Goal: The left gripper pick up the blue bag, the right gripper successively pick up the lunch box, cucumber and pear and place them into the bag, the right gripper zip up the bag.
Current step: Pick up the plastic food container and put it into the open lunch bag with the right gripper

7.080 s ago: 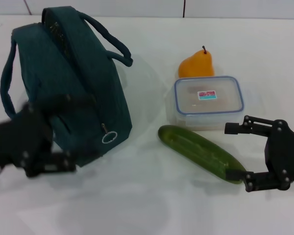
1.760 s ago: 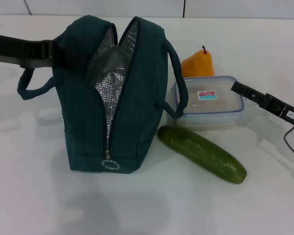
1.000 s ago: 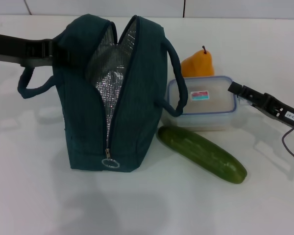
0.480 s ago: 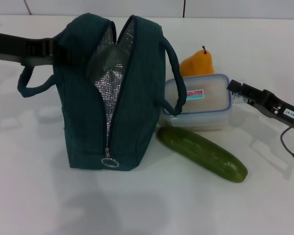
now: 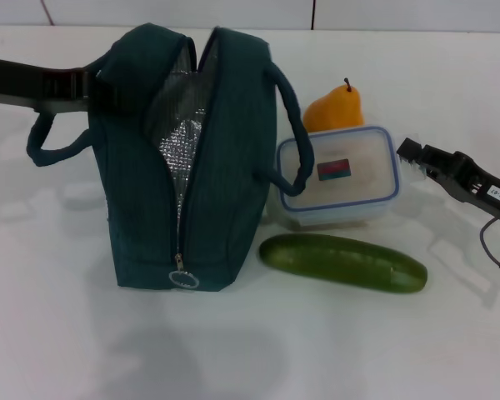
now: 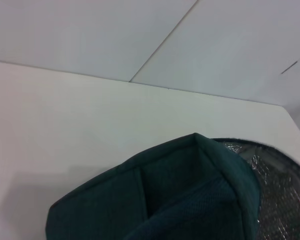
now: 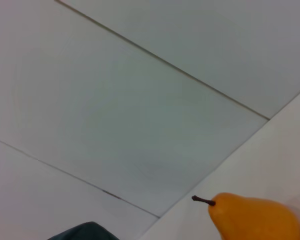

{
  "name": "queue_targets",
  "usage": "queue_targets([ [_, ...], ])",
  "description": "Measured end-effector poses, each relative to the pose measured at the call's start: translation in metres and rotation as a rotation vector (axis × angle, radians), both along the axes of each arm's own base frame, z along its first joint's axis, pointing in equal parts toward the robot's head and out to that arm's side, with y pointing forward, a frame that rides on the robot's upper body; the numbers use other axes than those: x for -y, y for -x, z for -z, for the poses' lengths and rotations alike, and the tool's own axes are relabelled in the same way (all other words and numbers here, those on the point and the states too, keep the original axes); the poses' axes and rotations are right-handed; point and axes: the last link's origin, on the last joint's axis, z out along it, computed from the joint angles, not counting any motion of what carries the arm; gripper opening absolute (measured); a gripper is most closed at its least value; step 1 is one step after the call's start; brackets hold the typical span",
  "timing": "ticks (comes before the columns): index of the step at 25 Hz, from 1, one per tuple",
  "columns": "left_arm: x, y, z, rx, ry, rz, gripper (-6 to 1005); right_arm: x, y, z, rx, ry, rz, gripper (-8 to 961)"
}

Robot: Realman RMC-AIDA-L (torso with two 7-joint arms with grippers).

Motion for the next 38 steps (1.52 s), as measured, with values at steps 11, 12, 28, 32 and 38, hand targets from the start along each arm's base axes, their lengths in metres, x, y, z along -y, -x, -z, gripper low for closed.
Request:
queue_targets([
  [11, 0.001, 0.005, -0.005, 0.006, -0.019, -0.009, 43, 0.006, -0.001, -0.006, -0.083, -0.009, 0.025, 97],
  [12, 0.001, 0.006, -0.005, 0.006, -0.02, -0.01, 44, 0.009, -0.003, -0.008, -0.095, -0.013, 0.031, 97],
  [28, 0.001, 0.001, -0.006, 0.039, -0.016, 0.004, 44, 0.038, -0.014, -0.039, -0.301, -0.109, 0.037, 97],
  [32, 0.002, 0.002, -0.006, 0.038, -0.016, 0.003, 44, 0.04, -0.012, -0.044, -0.349, -0.118, 0.03, 96],
  [38, 0.002, 0.002, -0.007, 0.037, -0.016, 0.005, 44, 0.04, -0.012, -0.047, -0.376, -0.13, 0.045, 96],
])
